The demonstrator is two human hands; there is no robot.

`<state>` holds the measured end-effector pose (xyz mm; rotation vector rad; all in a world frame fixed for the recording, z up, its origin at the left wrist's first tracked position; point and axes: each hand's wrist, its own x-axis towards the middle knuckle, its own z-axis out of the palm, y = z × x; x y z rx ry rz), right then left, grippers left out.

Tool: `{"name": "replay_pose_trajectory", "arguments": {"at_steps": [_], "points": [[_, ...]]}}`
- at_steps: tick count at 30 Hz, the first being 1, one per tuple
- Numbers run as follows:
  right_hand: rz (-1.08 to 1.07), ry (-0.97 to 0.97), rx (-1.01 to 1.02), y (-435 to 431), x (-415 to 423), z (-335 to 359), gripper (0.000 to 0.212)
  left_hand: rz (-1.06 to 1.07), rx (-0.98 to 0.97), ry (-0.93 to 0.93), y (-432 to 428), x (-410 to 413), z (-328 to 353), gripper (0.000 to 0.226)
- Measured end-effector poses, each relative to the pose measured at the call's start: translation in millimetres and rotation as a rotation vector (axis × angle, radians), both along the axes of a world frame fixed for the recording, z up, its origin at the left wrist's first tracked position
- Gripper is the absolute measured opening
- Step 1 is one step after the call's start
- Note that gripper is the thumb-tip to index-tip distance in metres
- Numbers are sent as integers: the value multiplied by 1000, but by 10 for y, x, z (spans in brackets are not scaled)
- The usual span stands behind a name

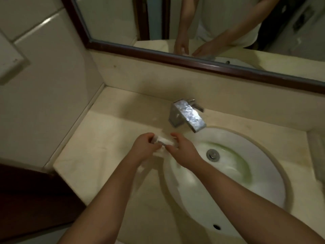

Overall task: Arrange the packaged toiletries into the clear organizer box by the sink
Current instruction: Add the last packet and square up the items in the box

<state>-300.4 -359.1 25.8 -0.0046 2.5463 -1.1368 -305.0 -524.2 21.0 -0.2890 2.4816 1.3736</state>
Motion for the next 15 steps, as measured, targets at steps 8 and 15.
{"name": "replay_pose_trajectory", "arguments": {"at_steps": [8, 15], "points": [[-179, 44, -50, 1490, 612, 101, 29, -110, 165, -40, 1423, 383, 232, 5], [-584, 110, -220, 3596, 1396, 102, 12, -249, 166, -124, 3465, 840, 181, 9]]}}
